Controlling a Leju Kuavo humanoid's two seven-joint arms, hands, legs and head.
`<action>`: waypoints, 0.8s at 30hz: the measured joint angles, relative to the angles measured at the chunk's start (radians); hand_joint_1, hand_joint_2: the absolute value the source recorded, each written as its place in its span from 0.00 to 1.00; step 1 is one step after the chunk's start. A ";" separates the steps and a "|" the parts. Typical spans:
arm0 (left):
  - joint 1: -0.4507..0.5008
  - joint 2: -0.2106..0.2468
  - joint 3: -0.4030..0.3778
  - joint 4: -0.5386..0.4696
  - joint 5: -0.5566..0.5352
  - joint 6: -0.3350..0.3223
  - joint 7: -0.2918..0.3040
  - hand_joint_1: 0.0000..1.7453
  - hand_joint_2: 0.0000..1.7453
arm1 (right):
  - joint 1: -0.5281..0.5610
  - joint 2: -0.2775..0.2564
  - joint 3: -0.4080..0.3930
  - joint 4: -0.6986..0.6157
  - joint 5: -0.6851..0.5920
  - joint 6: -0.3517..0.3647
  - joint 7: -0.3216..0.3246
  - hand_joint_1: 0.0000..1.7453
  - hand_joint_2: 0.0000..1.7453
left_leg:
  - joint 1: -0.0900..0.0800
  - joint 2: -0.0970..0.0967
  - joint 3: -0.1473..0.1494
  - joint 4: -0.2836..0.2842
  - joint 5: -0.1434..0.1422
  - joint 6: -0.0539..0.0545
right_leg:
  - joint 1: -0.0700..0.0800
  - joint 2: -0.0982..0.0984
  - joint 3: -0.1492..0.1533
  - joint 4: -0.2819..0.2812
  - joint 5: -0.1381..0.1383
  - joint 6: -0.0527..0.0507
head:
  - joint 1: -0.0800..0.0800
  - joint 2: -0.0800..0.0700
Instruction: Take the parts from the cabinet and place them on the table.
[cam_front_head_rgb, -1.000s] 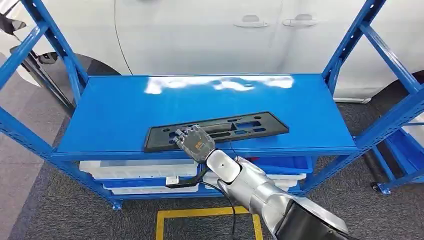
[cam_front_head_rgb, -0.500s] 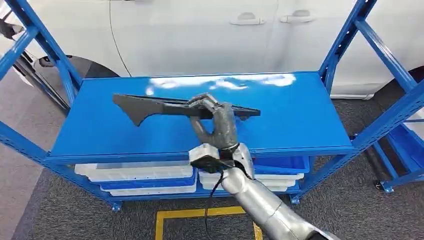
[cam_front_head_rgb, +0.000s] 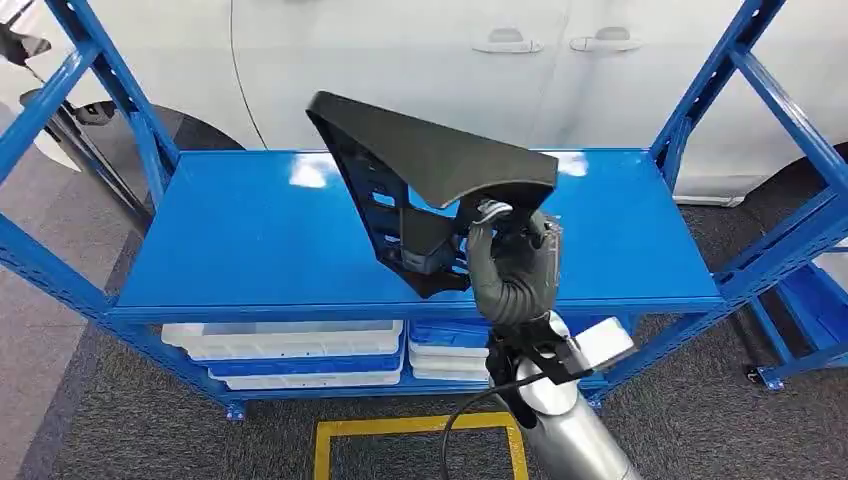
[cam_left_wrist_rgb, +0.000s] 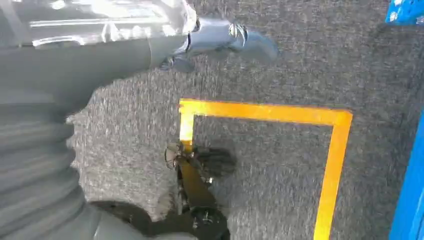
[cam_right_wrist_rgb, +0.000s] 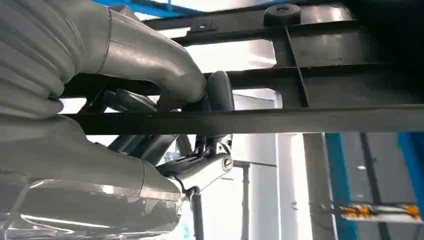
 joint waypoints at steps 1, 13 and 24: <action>0.000 0.000 0.001 0.000 0.003 -0.001 -0.003 0.00 1.00 | 0.006 0.000 -0.005 -0.020 -0.016 0.030 -0.001 1.00 1.00 | 0.000 0.000 0.001 0.000 -0.001 -0.002 | 0.002 0.000 0.047 -0.093 0.037 -0.009 | 0.000 0.000; 0.003 0.001 0.010 0.000 0.005 0.001 -0.027 0.00 1.00 | 0.098 -0.004 -0.009 -0.199 -0.069 0.209 -0.005 1.00 1.00 | 0.001 0.004 -0.130 0.305 -0.143 -0.051 | 0.002 -0.009 0.080 -0.153 0.038 -0.041 | 0.000 0.000; -0.003 0.005 0.010 0.000 -0.004 0.009 0.021 0.00 1.00 | 0.089 -0.015 0.009 -0.272 -0.118 0.256 0.006 1.00 1.00 | 0.002 0.005 -0.006 -0.002 0.011 0.006 | 0.003 -0.005 0.047 -0.076 -0.031 0.005 | 0.000 0.000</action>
